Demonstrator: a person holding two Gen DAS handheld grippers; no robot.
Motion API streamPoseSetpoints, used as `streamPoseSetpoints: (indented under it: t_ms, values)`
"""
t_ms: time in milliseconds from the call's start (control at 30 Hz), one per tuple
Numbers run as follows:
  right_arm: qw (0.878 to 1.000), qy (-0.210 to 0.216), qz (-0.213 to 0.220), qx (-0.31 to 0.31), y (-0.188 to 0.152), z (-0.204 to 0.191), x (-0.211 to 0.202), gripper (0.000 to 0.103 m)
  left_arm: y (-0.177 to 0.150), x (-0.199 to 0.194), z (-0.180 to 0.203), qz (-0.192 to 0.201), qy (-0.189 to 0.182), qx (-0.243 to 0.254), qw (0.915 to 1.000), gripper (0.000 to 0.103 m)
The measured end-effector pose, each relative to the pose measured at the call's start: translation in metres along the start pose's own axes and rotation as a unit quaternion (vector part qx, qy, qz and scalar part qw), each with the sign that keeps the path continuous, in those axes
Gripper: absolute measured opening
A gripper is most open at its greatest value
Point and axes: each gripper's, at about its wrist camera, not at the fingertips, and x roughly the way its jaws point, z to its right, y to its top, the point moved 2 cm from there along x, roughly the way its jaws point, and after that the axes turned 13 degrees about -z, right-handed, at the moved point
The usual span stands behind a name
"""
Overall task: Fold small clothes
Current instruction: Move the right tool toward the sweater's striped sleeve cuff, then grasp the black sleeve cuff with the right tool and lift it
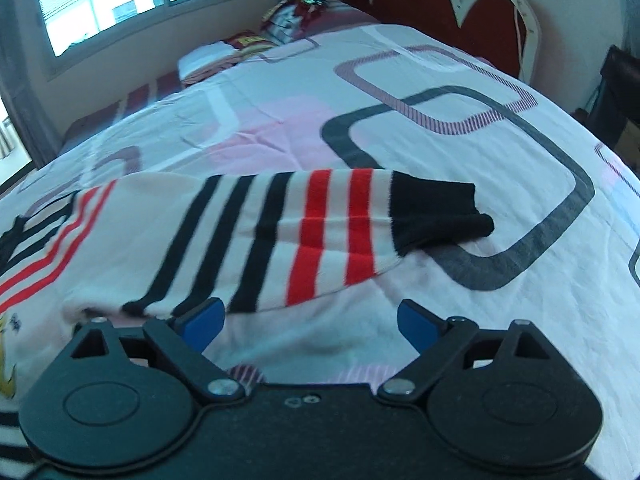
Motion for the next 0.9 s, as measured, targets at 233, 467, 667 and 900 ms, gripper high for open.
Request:
streamPoseSetpoints:
  t_ms: [233, 467, 667, 900]
  values:
    - [0.999, -0.005, -0.003, 0.042, 0.017, 0.021, 0.021, 0.084, 0.007, 0.027, 0.003, -0.021, 0.009, -0.003, 0.9997, 0.103]
    - [0.995, -0.007, 0.001, 0.095, 0.03, 0.048, 0.035, 0.077, 0.01, 0.043, 0.008, -0.029, 0.018, 0.004, 0.9994, 0.103]
    - [0.995, -0.004, 0.027, 0.091, 0.037, 0.051, 0.038, 0.015, 0.012, 0.045, 0.007, -0.029, 0.016, 0.001, 0.9994, 0.103]
    - [0.995, 0.018, 0.07, 0.068, 0.042, 0.042, 0.024, 0.009, 0.013, 0.041, -0.006, -0.03, 0.006, -0.003, 0.9995, 0.103]
